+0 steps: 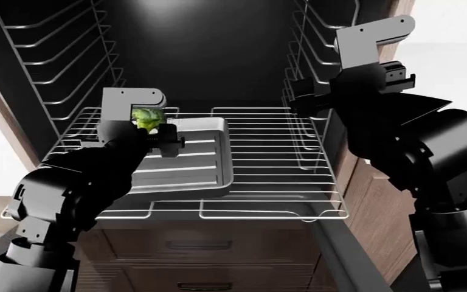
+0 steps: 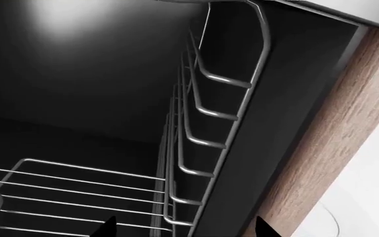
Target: Place the broccoli on the rack of the oven.
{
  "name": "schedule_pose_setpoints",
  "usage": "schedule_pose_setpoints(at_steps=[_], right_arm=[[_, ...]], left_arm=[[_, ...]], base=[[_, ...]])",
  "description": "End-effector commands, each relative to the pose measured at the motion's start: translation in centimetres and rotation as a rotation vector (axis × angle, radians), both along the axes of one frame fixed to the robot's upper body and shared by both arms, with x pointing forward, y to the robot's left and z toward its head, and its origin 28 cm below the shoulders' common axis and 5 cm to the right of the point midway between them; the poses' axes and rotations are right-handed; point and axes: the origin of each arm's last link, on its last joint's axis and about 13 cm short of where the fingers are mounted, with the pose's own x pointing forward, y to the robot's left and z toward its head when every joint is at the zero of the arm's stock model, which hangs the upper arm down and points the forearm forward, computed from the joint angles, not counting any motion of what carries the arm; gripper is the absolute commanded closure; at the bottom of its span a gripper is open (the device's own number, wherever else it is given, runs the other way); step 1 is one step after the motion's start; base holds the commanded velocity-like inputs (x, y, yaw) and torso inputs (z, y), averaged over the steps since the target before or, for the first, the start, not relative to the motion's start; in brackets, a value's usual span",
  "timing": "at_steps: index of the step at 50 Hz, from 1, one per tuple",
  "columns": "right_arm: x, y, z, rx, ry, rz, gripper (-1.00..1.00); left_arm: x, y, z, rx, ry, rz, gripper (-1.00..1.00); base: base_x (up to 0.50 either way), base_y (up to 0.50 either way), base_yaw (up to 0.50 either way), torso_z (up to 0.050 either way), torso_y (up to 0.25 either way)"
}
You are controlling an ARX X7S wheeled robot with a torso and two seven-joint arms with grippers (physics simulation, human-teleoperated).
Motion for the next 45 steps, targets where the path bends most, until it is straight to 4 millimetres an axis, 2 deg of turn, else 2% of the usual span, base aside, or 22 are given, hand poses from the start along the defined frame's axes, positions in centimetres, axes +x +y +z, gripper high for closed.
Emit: schedule_pose_setpoints(at_steps=[1,37,45], right_arm=[[0.1,0.0,-0.4,0.004,0.005,-0.001,-1.0],[0.1,-0.1,-0.7,0.007,0.007,-0.007,-1.0],[0.0,-0.1,-0.6,0.006,0.007,-0.006,-1.0]], left_arm=[[0.0,0.2,-0.6,-0.002,0.012,0.008,1.0],[-0.1,0.2,-1.8,0.007,0.044,0.006,1.0],[0.0,0.1,-1.5,0.009,0.036,-0.004,1.0]], base=[[0.0,0.0,0.0,0.0,0.0],[0.0,0.0,0.0,0.0,0.0],[0.0,0.0,0.0,0.0,0.0]])
